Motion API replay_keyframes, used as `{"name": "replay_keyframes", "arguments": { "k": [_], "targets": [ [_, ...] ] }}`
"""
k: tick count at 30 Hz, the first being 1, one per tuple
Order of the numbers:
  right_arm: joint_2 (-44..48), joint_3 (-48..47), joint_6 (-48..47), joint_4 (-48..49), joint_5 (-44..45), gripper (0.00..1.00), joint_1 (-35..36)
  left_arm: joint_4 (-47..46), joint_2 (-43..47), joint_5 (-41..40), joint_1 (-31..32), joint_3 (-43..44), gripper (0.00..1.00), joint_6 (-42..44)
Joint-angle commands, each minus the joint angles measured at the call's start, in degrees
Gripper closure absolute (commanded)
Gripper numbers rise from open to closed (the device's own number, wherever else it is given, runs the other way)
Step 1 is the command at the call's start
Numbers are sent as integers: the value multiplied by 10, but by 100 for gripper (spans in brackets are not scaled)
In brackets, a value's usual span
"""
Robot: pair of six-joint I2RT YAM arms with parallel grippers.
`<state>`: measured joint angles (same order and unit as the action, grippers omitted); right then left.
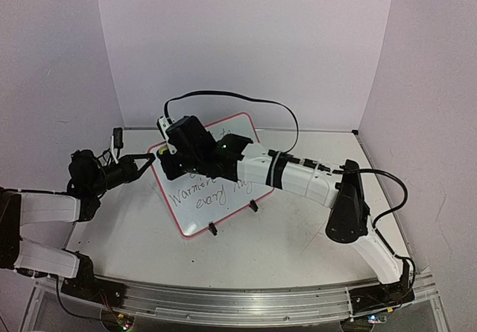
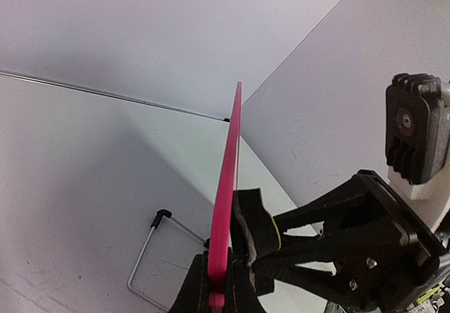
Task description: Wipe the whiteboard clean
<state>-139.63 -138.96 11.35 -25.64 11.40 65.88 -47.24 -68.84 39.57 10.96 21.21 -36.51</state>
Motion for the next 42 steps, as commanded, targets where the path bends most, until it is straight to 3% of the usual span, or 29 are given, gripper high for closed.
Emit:
{"name": "replay_keyframes", "arguments": {
  "k": [1, 14, 27, 33, 38, 42],
  "targets": [
    [2, 24, 1, 19, 34, 96, 15, -16, 0, 4, 24, -7, 100, 12],
    [26, 139, 48, 17, 94, 99, 15, -30, -2, 11, 29, -11, 100, 10],
    [-25, 8, -3, 58, 191, 94, 13, -41, -8, 22, 39, -9, 100, 12],
    [-24, 22, 4, 81, 173, 94, 12, -44, -14, 24, 41, -7, 100, 11],
    [-2, 88, 24, 100, 116, 95, 21, -46, -15, 26, 42, -6, 100, 11],
    [11, 121, 28, 124, 120, 96, 28, -48, -16, 28, 45, -5, 100, 11]
  ]
}}
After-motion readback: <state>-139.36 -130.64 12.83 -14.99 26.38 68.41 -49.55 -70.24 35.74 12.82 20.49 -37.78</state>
